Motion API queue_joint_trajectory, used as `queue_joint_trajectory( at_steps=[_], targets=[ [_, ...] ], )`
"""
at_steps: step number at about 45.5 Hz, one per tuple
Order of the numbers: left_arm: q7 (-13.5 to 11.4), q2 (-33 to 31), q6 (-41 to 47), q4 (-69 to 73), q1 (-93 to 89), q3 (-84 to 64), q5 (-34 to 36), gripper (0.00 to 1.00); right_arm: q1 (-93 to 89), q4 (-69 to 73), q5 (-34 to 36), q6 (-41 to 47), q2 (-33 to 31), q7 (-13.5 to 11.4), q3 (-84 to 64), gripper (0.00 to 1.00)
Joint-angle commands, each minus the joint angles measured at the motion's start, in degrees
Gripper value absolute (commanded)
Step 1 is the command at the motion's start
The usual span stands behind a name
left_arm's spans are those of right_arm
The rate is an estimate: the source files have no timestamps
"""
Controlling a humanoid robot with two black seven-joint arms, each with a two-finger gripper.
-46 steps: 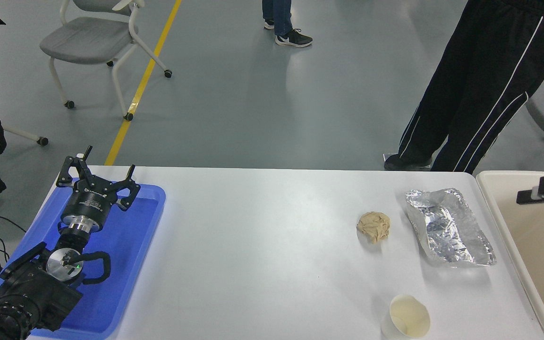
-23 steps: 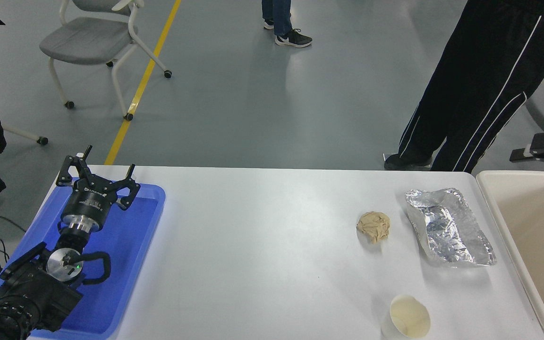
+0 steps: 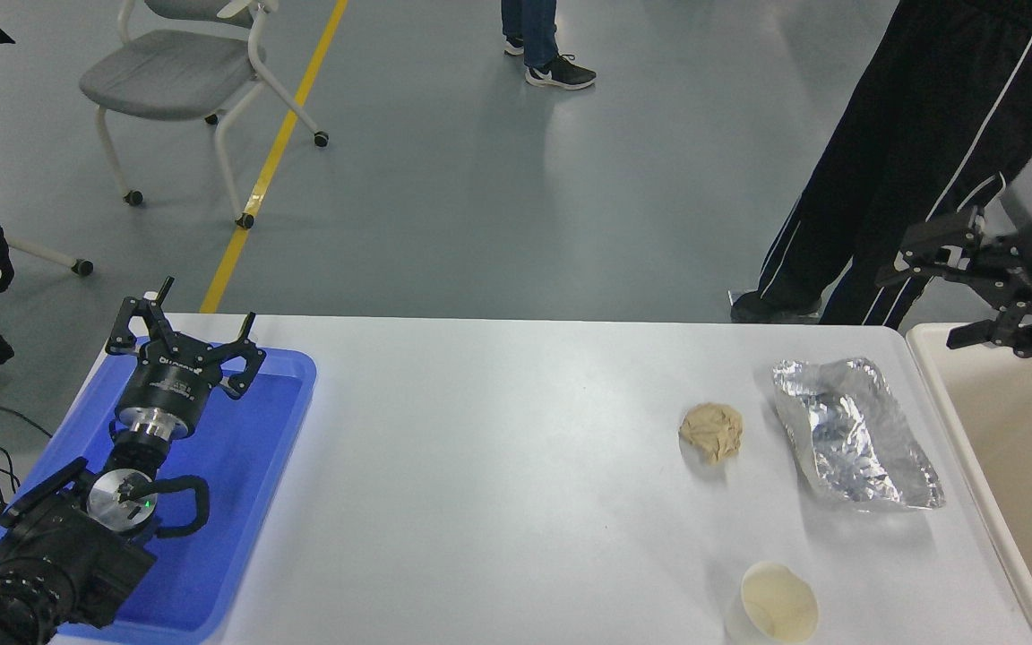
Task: Pick up paper cup place in dustbin
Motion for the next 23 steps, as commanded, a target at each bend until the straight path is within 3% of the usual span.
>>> queue_joint_trajectory(
  at_steps=[1, 13, 23],
  targets=[
    [-0.02, 0.03, 0.00, 0.06, 0.00, 0.00, -0.01, 1.00, 17.74, 12.65, 2.62, 0.37, 7.03, 0.05, -15.91, 1.00],
    [-0.02, 0.12, 0.00, 0.06, 0.09, 0.00, -0.01, 1.00, 29.96, 25.85, 0.78, -2.01, 11.87, -0.47, -19.87, 1.00],
    [-0.02, 0.12, 0.00, 0.06, 0.09, 0.00, -0.01, 1.00, 30.85, 25.94, -0.19, -3.41, 21.09, -0.47, -21.71, 0.98]
  ],
)
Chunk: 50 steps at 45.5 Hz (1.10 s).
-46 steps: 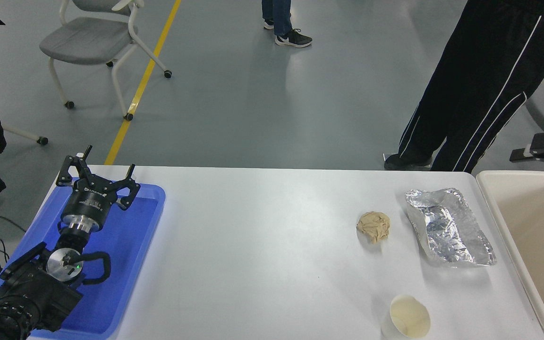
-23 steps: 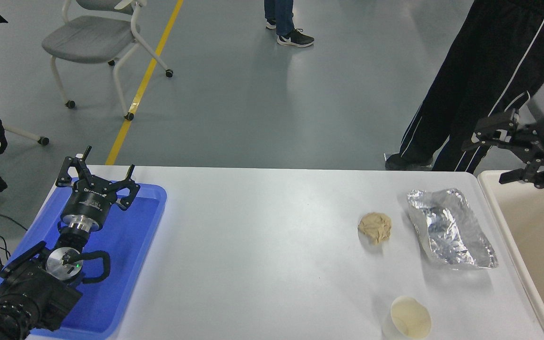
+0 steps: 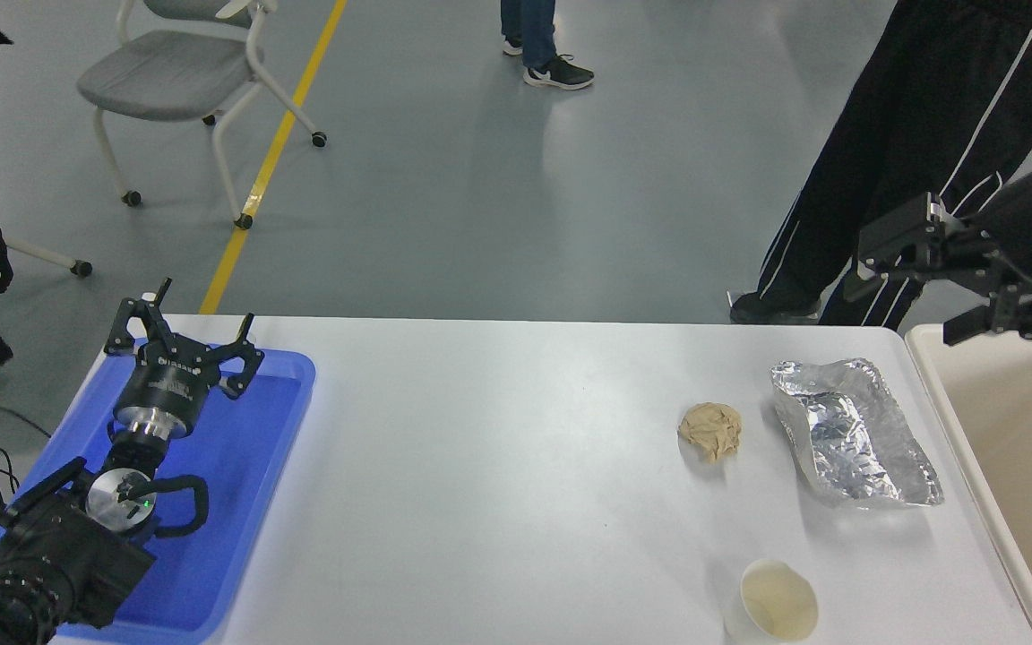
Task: Pick up paper cup place in dustbin
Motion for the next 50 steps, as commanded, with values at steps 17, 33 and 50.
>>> queue_joint_trajectory(
  at_steps=[17, 33, 50],
  targets=[
    [0.01, 0.02, 0.00, 0.04, 0.02, 0.00, 0.00, 1.00, 1.12, 5.39, -1.40, -2.95, 7.47, -0.12, -3.45, 0.94],
    [0.01, 0.02, 0.00, 0.04, 0.02, 0.00, 0.00, 1.00, -13.30, 4.69, -2.37, -12.54, 7.29, -0.03, -0.90, 0.94],
    [0.01, 0.02, 0.00, 0.04, 0.02, 0.00, 0.00, 1.00, -23.32, 6.27, -2.37, -14.47, 4.22, 0.06, 0.59, 0.94]
  ],
)
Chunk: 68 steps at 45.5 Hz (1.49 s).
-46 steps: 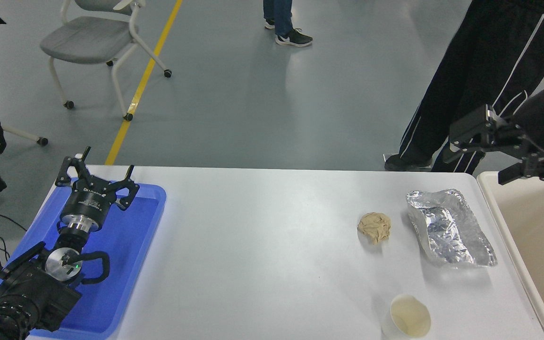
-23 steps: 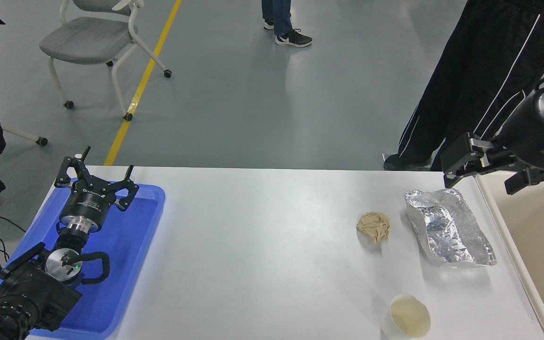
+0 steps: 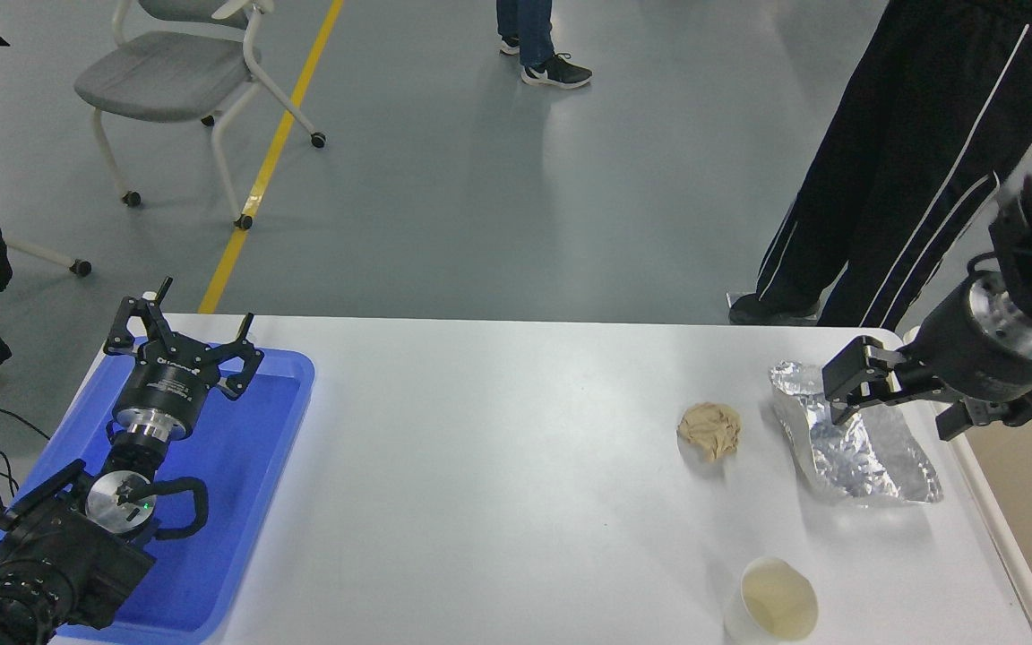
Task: Pick up paper cup place in dustbin
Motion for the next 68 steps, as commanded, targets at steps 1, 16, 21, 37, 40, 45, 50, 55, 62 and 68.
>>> queue_joint_trajectory(
  at_steps=[1, 16, 21, 37, 40, 45, 50, 55, 62, 68],
  targets=[
    [-0.01, 0.00, 0.00, -0.01, -0.01, 0.00, 0.00, 1.00, -6.58, 1.31, 0.02, -2.60, -1.28, 0.14, 1.00, 0.94],
    [-0.01, 0.00, 0.00, -0.01, -0.01, 0.00, 0.00, 1.00, -17.91, 3.69, 0.02, -9.37, -1.20, 0.31, 5.83, 0.94],
    [-0.01, 0.00, 0.00, -0.01, -0.01, 0.00, 0.00, 1.00, -20.99, 3.69, 0.02, -11.92, -1.20, 0.31, 8.29, 0.94],
    [-0.01, 0.00, 0.00, -0.01, -0.01, 0.00, 0.00, 1.00, -29.87, 3.78, 0.02, -17.98, -0.67, 0.49, 14.62, 0.93],
    [-0.01, 0.00, 0.00, -0.01, -0.01, 0.00, 0.00, 1.00, -30.75, 3.69, -0.06, -18.86, -0.41, 0.49, 15.76, 0.92],
    [-0.01, 0.00, 0.00, -0.01, -0.01, 0.00, 0.00, 1.00, -32.24, 3.25, -0.33, -19.92, -0.32, 0.49, 16.55, 0.91],
    [-0.01, 0.00, 0.00, -0.01, -0.01, 0.00, 0.00, 1.00, -33.74, 2.02, -2.26, -21.50, -0.32, 0.49, 17.08, 0.91],
    [-0.01, 0.00, 0.00, -0.01, 0.08, 0.00, 0.00, 1.00, -35.23, 1.84, -5.16, -22.99, -0.76, 0.49, 18.04, 0.90],
    [-0.01, 0.00, 0.00, -0.01, 0.08, 0.00, 0.00, 1.00, -36.11, 0.70, -7.88, -23.96, -1.90, 0.49, 18.13, 0.90],
    [-0.01, 0.00, 0.00, -0.01, 0.08, 0.00, 0.00, 1.00, -37.17, -0.88, -10.26, -24.05, -2.51, 0.49, 18.13, 0.90]
  ],
)
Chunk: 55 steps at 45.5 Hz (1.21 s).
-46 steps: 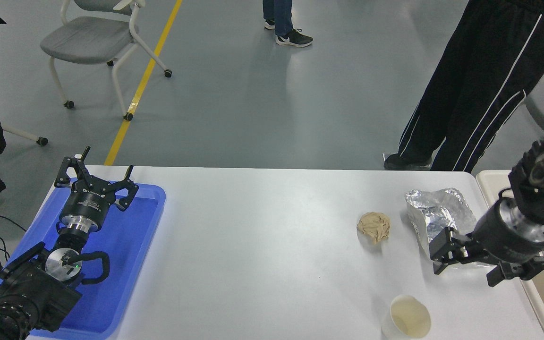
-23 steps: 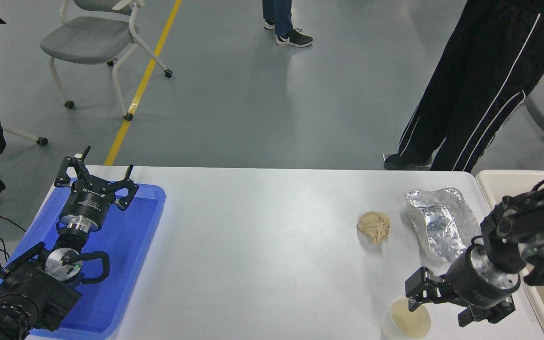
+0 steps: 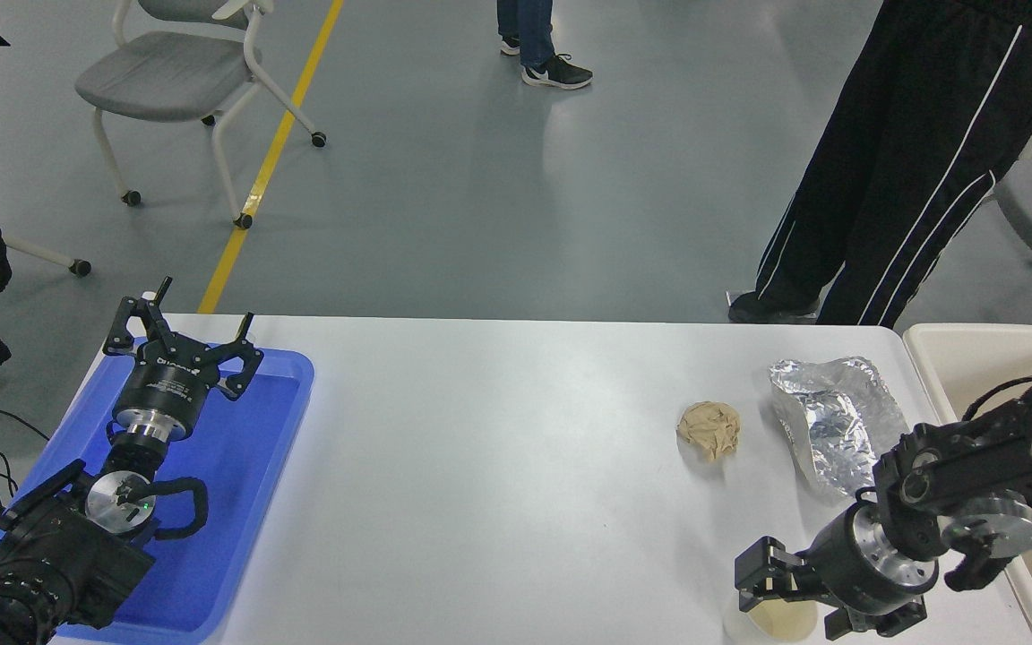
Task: Pick up paper cup place in dustbin
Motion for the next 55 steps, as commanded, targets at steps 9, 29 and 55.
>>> queue_joint_trajectory(
  at_steps=[9, 29, 55],
  targets=[
    [0.00, 0.00, 0.00, 0.04, 0.04, 0.00, 0.00, 1.00, -4.41, -3.38, -8.02, -1.27, -1.64, 0.01, 0.60, 0.87],
    [0.00, 0.00, 0.00, 0.04, 0.04, 0.00, 0.00, 1.00, -9.07, -5.40, -10.74, -1.09, -1.29, 0.09, 1.57, 0.58],
    [0.00, 0.00, 0.00, 0.04, -0.05, 0.00, 0.00, 1.00, -6.87, -4.61, -10.92, -1.09, -2.69, 0.09, 5.08, 0.00]
  ],
)
